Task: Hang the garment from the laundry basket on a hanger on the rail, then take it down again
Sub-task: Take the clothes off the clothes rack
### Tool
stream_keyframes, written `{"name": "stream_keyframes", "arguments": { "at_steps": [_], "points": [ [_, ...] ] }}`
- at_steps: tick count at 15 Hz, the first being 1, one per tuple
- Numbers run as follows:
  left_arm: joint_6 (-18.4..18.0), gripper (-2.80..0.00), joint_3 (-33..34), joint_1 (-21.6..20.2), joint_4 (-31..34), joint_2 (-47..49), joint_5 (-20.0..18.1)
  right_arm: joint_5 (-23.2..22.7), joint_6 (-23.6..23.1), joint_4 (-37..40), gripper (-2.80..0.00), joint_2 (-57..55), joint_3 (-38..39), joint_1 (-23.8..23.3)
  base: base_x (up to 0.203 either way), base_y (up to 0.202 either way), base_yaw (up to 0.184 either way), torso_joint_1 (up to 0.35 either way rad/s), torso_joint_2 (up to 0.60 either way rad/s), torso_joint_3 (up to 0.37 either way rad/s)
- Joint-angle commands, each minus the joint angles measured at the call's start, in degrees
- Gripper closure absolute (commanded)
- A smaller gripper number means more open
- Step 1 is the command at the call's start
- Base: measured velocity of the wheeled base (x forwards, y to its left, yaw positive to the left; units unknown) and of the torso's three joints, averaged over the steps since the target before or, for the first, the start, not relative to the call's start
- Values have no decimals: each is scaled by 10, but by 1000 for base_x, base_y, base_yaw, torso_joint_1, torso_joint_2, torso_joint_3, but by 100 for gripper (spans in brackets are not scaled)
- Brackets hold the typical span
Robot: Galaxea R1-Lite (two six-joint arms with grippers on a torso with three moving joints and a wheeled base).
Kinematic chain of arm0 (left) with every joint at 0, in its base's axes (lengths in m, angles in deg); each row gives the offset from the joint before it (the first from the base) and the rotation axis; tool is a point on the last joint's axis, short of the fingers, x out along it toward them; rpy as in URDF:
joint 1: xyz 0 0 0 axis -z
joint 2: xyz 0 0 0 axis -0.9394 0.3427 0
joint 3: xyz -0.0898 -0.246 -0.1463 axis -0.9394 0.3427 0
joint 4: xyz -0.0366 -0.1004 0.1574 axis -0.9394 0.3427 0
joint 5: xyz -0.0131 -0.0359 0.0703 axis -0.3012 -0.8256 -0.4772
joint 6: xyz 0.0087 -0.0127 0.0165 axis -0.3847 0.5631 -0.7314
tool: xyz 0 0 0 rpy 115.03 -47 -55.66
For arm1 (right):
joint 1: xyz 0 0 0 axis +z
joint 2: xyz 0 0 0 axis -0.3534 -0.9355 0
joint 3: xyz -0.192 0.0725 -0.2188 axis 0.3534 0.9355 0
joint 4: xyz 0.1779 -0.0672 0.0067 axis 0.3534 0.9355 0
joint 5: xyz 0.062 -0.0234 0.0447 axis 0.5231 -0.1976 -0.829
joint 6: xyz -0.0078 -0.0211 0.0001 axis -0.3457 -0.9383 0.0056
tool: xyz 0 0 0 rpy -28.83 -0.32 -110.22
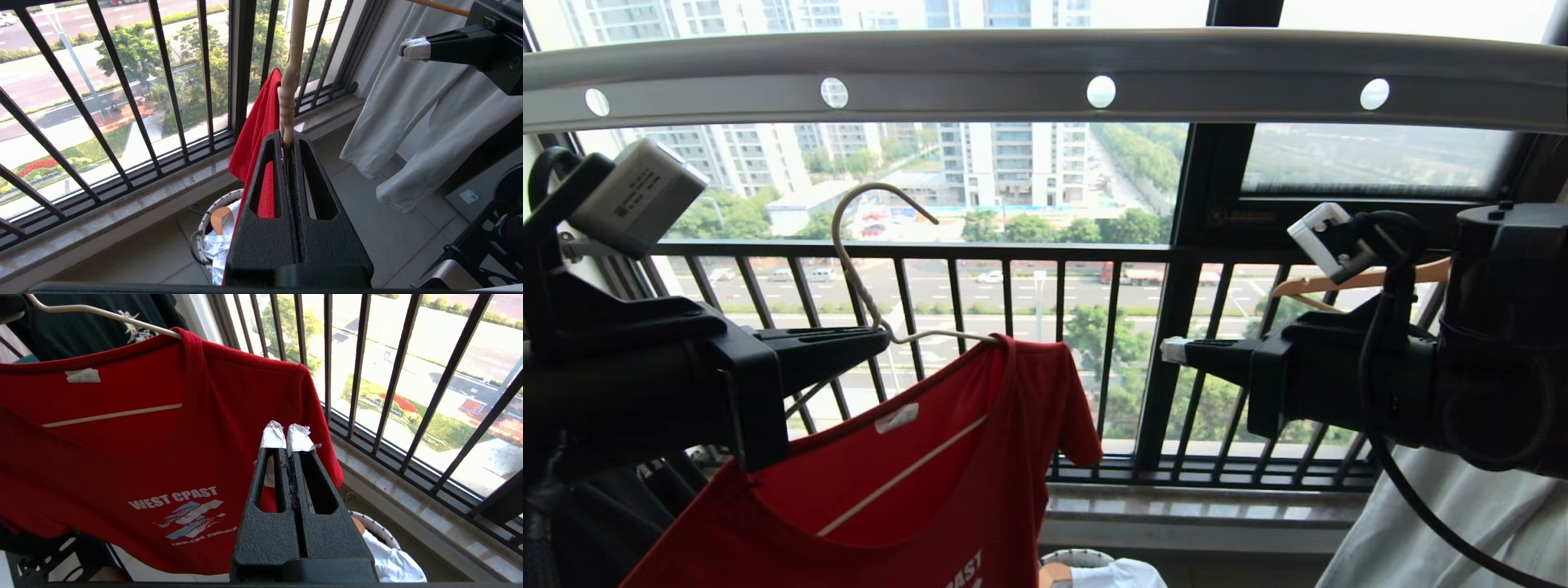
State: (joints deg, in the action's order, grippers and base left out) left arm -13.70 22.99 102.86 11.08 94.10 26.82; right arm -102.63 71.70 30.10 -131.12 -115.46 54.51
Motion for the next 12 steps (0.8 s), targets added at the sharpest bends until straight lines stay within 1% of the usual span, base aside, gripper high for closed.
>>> {"name": "stream_keyframes", "arguments": {
  "at_steps": [1, 2, 3, 4, 5, 7, 8, 9, 10, 11, 12],
  "points": [
    [2, 0, 6, 9, -4, 11, 0, 59, 5, -26, 0, -63, 7, 49, 0, 0, 0, 0, 0, 0],
    [7, 0, 6, 19, -4, 10, 0, 61, 6, -27, 0, -62, 11, 64, 0, 0, 0, 0, 0, 0],
    [15, 0, 6, 25, -4, 9, 1, 65, 7, -28, -280, -62, 14, 79, 0, 0, 0, 0, 0, 0],
    [16, 0, 6, 25, -6, 10, 2, 76, 10, -29, -280, -65, 15, 94, 0, 0, 0, 0, 0, 0],
    [19, 0, 7, 26, -18, 10, 5, 97, 16, -30, -280, -73, 14, 112, 0, 0, 0, 0, 0, 0],
    [24, 0, 24, 34, -70, 14, 12, 152, 22, -45, -280, -92, 10, 143, 0, 0, 0, 0, 0, 0],
    [25, 0, 33, 49, -92, 24, 28, 175, 22, -59, -280, -98, 10, 156, 0, 0, 0, 0, 0, 0],
    [24, 0, 35, 61, -99, 34, 56, 192, 20, -68, -280, -99, 10, 164, 0, 0, 0, 0, 0, 0],
    [24, 0, 35, 74, -101, 46, 86, 199, 20, -70, -280, -98, 8, 165, 0, 0, 0, 0, 0, 0],
    [25, 0, 36, 87, -102, 52, 97, 207, 21, -70, -280, -99, 2, 168, 0, 0, 0, 0, 0, 0],
    [25, 0, 40, 94, -102, 54, 98, 220, 22, -71, -280, -104, -3, 168, 0, 0, 0, 0, 0, 0]
  ]
}}
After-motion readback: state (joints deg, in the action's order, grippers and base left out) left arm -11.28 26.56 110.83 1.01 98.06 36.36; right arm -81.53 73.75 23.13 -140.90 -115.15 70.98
